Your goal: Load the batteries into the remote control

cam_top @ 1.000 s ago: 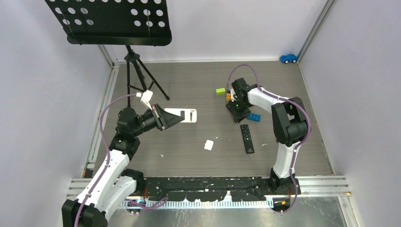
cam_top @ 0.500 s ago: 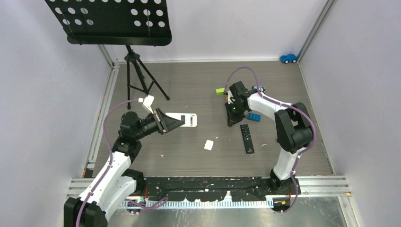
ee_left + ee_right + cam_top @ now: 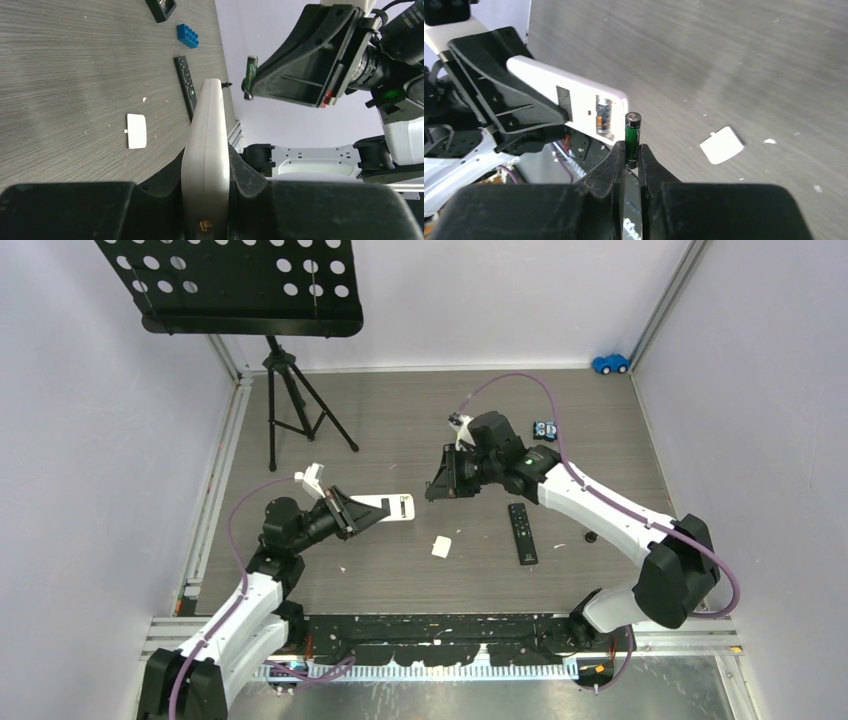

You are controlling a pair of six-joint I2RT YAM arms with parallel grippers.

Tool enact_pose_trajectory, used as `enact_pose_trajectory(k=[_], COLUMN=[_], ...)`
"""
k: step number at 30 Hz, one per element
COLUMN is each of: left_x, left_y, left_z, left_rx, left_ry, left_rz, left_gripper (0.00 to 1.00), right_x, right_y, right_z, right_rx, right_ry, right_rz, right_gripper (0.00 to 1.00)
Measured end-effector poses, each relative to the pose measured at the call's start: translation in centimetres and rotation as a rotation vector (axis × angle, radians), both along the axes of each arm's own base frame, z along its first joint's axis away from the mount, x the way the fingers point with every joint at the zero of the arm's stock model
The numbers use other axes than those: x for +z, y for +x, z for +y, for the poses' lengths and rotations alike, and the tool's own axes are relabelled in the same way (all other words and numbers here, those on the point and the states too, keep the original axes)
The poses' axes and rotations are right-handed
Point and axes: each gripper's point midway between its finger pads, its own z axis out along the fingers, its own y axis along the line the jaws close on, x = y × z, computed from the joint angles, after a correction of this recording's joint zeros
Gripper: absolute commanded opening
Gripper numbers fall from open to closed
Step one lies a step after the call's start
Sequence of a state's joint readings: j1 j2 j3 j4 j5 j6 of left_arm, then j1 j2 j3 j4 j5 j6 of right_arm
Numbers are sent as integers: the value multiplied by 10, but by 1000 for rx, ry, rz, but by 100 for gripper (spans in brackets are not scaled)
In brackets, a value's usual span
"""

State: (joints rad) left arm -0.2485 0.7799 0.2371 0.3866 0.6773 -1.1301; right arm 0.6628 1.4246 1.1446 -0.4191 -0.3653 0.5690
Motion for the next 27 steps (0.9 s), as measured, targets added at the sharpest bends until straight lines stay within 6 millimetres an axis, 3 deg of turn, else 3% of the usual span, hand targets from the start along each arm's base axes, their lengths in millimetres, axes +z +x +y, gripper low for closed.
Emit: enact_pose_trajectory(k=[4,10,17,27], left_x=[-4,-1,3,5], left_y=[0,1,1,1], left_z=[2,2,2,3], left_rx=[18,27,32,34], left_ry=[-14,-28,-37,-41], left_rz=[10,5,-16,-23], left_gripper=[0,0,0,0], right_x=[-1,-2,-6,-12], right_y=[-20,-32,-34,-39], right_z=[23,42,51,47], right_rx=[23,39,39,27], right_ry=[-9,-41,-89,-153], right_rz=[73,103,112,110], right_gripper=[10,12,18,29])
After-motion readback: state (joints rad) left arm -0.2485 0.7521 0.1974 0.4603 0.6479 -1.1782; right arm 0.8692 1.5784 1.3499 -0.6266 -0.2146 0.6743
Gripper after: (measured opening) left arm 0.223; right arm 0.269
